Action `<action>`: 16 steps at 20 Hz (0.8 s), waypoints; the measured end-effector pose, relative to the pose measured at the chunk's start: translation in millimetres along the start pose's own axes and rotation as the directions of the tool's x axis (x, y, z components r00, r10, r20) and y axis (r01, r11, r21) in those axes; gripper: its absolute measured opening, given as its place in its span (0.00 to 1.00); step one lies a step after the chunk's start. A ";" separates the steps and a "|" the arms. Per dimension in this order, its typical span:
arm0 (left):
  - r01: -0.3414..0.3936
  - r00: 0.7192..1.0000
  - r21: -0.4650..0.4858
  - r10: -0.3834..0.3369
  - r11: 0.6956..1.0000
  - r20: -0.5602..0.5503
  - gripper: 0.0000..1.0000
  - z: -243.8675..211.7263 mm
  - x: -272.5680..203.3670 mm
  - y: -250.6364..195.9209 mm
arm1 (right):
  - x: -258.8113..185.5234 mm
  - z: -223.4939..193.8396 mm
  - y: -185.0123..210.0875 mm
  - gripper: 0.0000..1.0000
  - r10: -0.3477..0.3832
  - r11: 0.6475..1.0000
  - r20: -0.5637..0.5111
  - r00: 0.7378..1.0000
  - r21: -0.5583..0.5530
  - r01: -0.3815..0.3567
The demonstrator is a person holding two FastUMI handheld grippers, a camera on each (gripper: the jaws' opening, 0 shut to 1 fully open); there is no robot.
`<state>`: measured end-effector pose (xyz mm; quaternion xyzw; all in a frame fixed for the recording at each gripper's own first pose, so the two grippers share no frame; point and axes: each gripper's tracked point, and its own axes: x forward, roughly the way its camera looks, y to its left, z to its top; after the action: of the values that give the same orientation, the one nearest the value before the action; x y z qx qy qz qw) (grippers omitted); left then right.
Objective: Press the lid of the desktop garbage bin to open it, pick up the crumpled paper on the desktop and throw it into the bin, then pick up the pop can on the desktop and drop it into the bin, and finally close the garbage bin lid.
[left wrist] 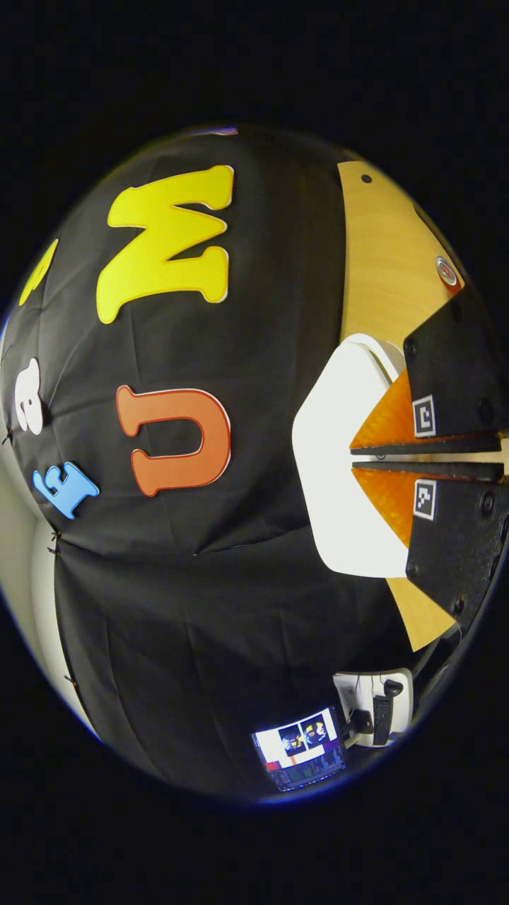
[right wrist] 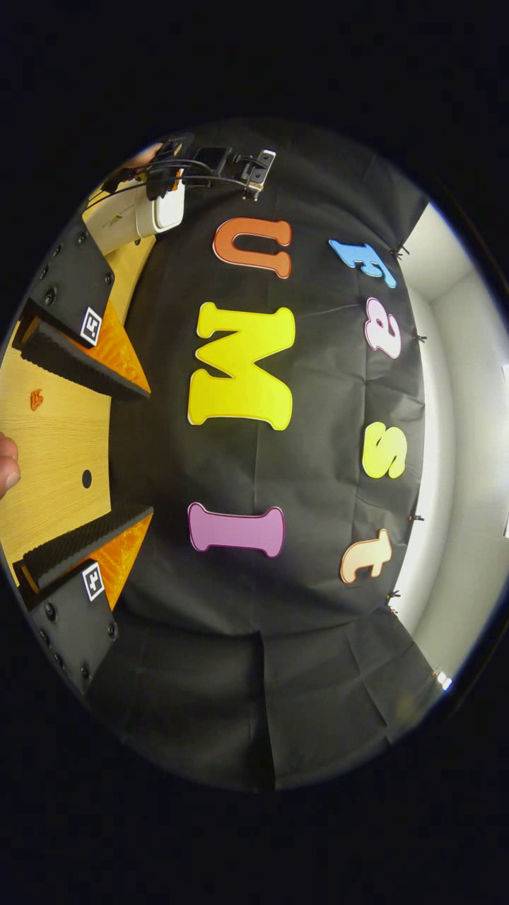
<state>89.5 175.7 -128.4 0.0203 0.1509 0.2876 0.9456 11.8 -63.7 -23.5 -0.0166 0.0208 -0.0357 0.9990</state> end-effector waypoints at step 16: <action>0.337 0.920 -0.057 -0.317 0.940 0.230 1.00 73.0 -102.2 -47.8 | 0.6 -0.5 0.1 0.94 0.079 0.994 0.023 0.997 0.067 -0.081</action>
<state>56.3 83.2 -36.8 -0.0191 0.0342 0.1285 0.9909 12.4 -63.7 -24.1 0.0178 0.0101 0.0038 0.9998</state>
